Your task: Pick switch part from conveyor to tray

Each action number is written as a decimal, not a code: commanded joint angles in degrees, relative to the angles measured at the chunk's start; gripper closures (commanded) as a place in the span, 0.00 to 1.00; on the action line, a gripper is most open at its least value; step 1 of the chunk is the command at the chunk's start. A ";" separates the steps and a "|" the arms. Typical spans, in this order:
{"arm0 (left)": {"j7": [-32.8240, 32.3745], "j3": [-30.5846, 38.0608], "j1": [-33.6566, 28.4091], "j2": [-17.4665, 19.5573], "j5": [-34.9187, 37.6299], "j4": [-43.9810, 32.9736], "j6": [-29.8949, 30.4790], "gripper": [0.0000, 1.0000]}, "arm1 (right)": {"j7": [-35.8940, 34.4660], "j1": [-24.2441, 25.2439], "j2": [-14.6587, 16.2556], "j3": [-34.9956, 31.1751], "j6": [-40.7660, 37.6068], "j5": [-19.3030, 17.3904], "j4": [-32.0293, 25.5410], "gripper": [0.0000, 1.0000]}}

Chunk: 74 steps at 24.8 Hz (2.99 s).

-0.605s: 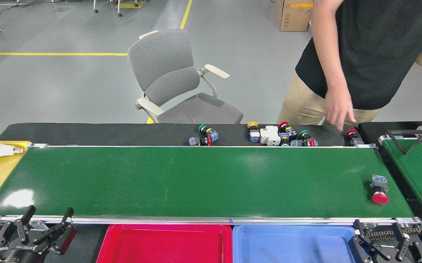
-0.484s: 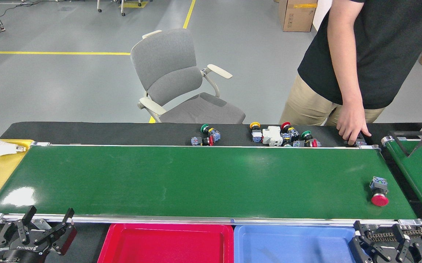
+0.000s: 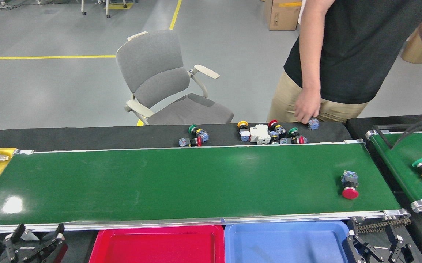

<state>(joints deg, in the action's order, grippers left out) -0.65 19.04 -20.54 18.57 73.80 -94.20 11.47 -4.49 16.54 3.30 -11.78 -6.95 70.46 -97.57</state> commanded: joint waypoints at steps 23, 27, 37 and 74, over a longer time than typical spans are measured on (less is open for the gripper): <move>0.56 1.27 1.73 1.03 -0.14 -0.63 -0.05 0.00 | 16.18 -26.03 -5.50 11.87 7.74 10.40 18.81 0.01; 0.56 1.09 1.73 1.03 0.03 -0.46 -0.05 0.00 | 16.00 -27.61 -4.97 14.77 9.68 10.14 20.57 0.47; 0.56 1.18 1.73 0.76 0.03 0.07 -0.14 0.00 | 15.12 -26.91 -4.80 18.37 6.78 9.96 17.32 0.84; 0.30 0.83 1.91 0.85 -0.05 0.86 0.30 0.00 | 4.13 -2.39 -8.57 -5.97 -8.43 8.64 -2.63 0.06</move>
<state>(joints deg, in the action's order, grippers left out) -0.54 19.49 -19.05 18.84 73.88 -92.81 12.14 -0.02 15.36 -5.72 -18.71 -16.60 78.59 -99.50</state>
